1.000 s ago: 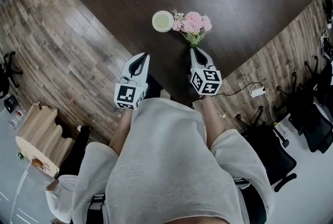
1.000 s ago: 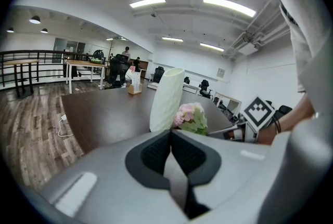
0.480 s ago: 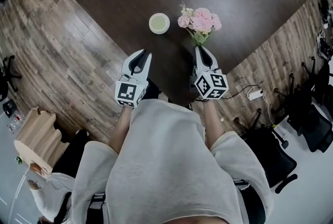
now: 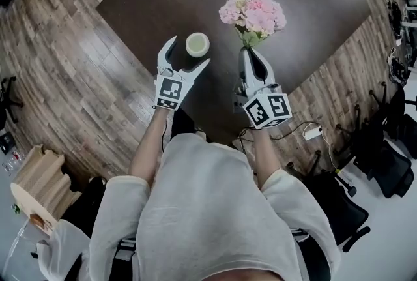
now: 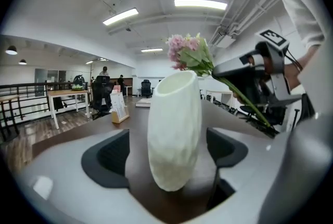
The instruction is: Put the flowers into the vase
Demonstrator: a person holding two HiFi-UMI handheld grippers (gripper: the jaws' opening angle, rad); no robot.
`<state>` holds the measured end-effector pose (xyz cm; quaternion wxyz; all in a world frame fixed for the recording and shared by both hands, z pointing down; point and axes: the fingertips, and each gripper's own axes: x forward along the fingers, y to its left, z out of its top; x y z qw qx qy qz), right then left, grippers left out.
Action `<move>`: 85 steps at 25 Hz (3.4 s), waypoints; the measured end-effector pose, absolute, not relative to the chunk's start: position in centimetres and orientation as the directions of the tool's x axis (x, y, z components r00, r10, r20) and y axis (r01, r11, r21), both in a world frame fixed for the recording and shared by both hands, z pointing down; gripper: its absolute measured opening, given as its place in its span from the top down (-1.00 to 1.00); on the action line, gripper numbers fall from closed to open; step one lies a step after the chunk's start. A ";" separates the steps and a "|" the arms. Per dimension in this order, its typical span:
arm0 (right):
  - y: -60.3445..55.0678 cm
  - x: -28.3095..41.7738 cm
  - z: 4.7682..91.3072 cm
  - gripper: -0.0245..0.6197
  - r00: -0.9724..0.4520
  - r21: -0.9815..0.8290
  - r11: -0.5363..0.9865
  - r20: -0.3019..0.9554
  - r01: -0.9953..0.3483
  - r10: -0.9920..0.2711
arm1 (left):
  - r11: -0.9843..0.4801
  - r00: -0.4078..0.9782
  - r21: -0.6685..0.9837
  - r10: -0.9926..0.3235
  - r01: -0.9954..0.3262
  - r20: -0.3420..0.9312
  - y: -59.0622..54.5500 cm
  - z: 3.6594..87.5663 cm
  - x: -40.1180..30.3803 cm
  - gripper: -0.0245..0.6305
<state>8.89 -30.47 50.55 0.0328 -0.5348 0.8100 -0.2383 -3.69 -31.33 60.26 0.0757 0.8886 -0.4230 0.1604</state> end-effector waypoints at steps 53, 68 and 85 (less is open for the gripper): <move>-33.6 -2.2 46.8 0.78 -0.630 -0.205 0.611 0.036 -0.765 -0.776 | -0.683 0.637 -0.024 -0.693 -0.730 0.339 -34.3 61.1 -1.3 -0.20; -30.6 -1.9 51.9 0.31 -0.566 -0.076 0.562 0.168 -0.824 -0.807 | -0.676 0.630 -0.030 -0.701 -0.736 0.334 -33.7 60.6 -1.3 -0.20; -29.6 -1.2 55.0 0.16 -0.575 -0.096 0.573 0.274 -0.814 -0.771 | -0.683 0.631 -0.057 -0.700 -0.728 0.333 -33.2 60.7 -1.2 -0.21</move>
